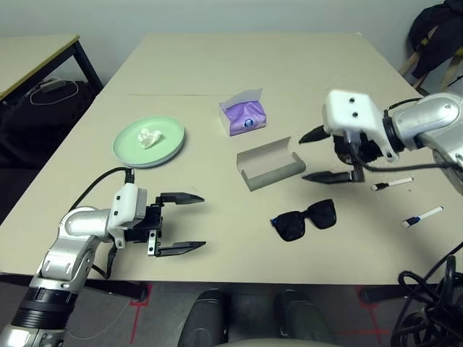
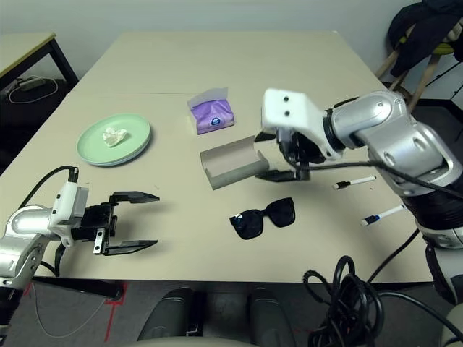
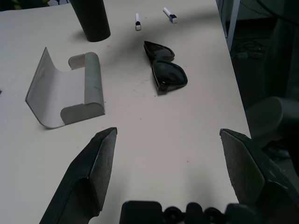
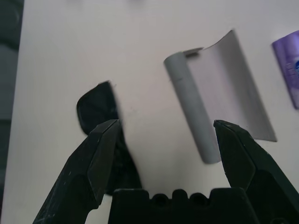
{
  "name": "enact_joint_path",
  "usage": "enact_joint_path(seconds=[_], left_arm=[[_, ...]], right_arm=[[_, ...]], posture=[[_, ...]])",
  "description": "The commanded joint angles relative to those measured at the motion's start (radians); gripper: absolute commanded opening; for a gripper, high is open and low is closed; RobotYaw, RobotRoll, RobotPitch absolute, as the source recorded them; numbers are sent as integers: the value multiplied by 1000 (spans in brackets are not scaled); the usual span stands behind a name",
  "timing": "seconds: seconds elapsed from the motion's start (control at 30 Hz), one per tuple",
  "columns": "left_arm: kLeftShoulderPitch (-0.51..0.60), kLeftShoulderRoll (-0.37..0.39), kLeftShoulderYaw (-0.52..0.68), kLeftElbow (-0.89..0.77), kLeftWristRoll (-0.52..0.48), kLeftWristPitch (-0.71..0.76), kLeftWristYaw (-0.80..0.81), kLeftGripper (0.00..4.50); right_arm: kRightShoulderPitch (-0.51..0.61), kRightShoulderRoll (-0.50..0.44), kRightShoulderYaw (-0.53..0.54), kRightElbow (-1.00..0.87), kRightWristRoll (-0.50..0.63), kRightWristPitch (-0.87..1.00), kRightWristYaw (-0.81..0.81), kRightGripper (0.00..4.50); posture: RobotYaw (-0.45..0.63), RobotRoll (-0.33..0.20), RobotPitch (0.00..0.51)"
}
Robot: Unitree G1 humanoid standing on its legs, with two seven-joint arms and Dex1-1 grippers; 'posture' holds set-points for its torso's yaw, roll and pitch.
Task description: Organize and tidy the items on the table.
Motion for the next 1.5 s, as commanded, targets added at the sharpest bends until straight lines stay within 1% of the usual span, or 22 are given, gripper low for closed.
enact_joint_path(seconds=[0.03, 0.2, 0.4, 0.5, 0.57, 0.7, 0.9, 1.0, 1.07, 1.5], left_arm=[[5, -4, -14, -18, 14, -7, 2, 4462], [2, -7, -21, -18, 17, -7, 5, 4462], [2, -14, -29, -17, 21, -12, 9, 4462], [4, -17, -32, -17, 23, -16, 11, 4462], [4, -20, -33, -17, 26, -16, 12, 4462], [6, -24, -34, -16, 30, -21, 15, 4462], [8, -27, -39, -14, 36, -29, 22, 4462], [8, -29, -43, -14, 39, -32, 27, 4462], [9, -32, -44, -15, 39, -33, 30, 4462], [17, -34, -49, -20, 43, -38, 39, 4462]], right_arm=[[56, -51, 12, -70, -14, -19, 51, 4500], [89, -68, 8, -92, -33, -23, 66, 4500], [126, -72, 33, -90, -126, -107, 59, 4500], [121, -62, 70, -71, -206, -137, 55, 4500], [115, -59, 83, -62, -228, -138, 72, 4500], [82, -22, 134, -35, -295, -114, 85, 4500], [62, 48, 154, -5, -339, -117, 84, 4500], [55, 76, 166, 11, -380, -170, 71, 4500], [54, 93, 173, 23, -403, -172, 68, 4500], [82, 99, 194, 5, -476, -162, 108, 4500]], posture=[[24, 0, 57], [21, 0, 58], [22, 0, 60], [22, 0, 60], [26, 0, 60], [30, 0, 59], [37, 0, 54], [39, 0, 53], [39, 0, 53], [45, 0, 55]])
